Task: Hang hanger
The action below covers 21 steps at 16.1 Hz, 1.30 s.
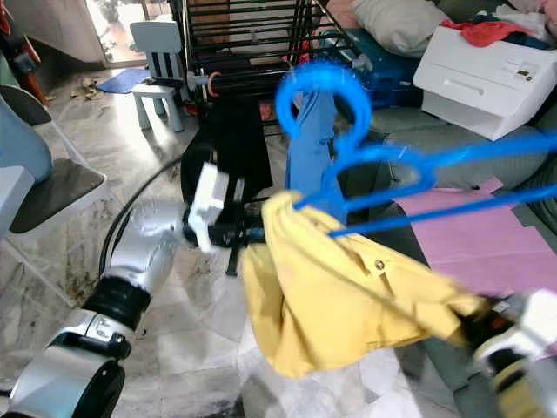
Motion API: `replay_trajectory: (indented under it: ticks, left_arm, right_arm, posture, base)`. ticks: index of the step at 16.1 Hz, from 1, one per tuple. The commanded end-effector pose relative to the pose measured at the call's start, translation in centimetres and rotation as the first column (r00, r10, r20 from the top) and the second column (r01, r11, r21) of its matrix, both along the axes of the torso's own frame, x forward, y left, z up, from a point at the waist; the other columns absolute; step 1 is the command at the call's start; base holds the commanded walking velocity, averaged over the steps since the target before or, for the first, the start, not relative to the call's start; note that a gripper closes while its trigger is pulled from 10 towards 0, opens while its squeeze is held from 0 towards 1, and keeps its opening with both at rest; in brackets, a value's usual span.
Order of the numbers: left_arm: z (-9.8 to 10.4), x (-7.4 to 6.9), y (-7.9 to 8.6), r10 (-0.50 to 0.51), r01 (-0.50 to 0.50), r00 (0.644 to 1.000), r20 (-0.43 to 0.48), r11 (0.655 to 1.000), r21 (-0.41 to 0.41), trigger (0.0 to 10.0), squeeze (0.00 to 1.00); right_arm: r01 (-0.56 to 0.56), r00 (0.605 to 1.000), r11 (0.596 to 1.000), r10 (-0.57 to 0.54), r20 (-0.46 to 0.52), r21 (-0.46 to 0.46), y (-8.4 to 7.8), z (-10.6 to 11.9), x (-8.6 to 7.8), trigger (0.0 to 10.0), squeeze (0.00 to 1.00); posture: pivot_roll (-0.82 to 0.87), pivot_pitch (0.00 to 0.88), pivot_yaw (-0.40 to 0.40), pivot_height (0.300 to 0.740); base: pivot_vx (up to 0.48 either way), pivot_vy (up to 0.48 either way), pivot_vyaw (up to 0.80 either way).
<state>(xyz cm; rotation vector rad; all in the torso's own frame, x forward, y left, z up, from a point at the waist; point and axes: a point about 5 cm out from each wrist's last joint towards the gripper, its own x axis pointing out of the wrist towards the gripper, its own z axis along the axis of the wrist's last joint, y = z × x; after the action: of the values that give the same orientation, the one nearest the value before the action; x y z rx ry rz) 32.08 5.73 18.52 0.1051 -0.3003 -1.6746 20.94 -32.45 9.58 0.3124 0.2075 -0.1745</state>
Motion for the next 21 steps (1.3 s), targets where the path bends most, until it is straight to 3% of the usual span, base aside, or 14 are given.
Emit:
replay_trajectory:
  ticks: [1,5,9,16,21]
  left_arm:
    - [-0.2,0.2,0.8,0.019,-0.019,1.000,0.009,1.000,0.006,0.0,0.00]
    - [-5.3,-0.1,3.0,0.100,-0.077,0.985,-0.144,0.984,0.159,0.0,0.00]
    - [-7.4,-0.3,4.2,0.166,-0.120,0.965,-0.202,0.967,0.225,0.0,0.00]
    - [-8.7,-0.5,5.0,0.200,-0.133,0.952,-0.232,0.952,0.275,0.0,0.00]
    - [-9.1,-0.9,5.1,0.137,-0.051,0.953,-0.271,0.952,0.300,0.0,0.00]
  right_arm:
    - [0.052,0.998,0.998,-0.052,0.020,-0.020,-0.9,1.2,0.2,0.0,0.00]
    - [0.171,0.977,0.984,-0.163,0.137,-0.050,-1.9,6.0,2.5,0.0,0.00]
    - [0.185,0.968,0.982,-0.173,0.182,-0.049,-1.4,7.9,3.5,0.0,0.00]
    - [0.199,0.965,0.978,-0.186,0.184,-0.055,-1.9,8.5,4.1,0.0,0.00]
    - [0.179,0.972,0.981,-0.164,0.169,-0.075,-1.9,8.4,5.4,0.0,0.00]
  posture:
    - [-0.02,0.000,-0.002,0.740]
    - [-0.02,0.000,-0.004,0.740]
    - [-0.03,0.000,-0.006,0.740]
    - [-0.03,0.000,-0.006,0.740]
    - [-0.03,0.000,-0.009,0.740]
  base:
    - [0.000,0.000,0.00]
    - [0.000,0.000,0.00]
    - [0.000,0.000,0.00]
    - [0.000,0.000,0.00]
    - [0.000,0.000,0.00]
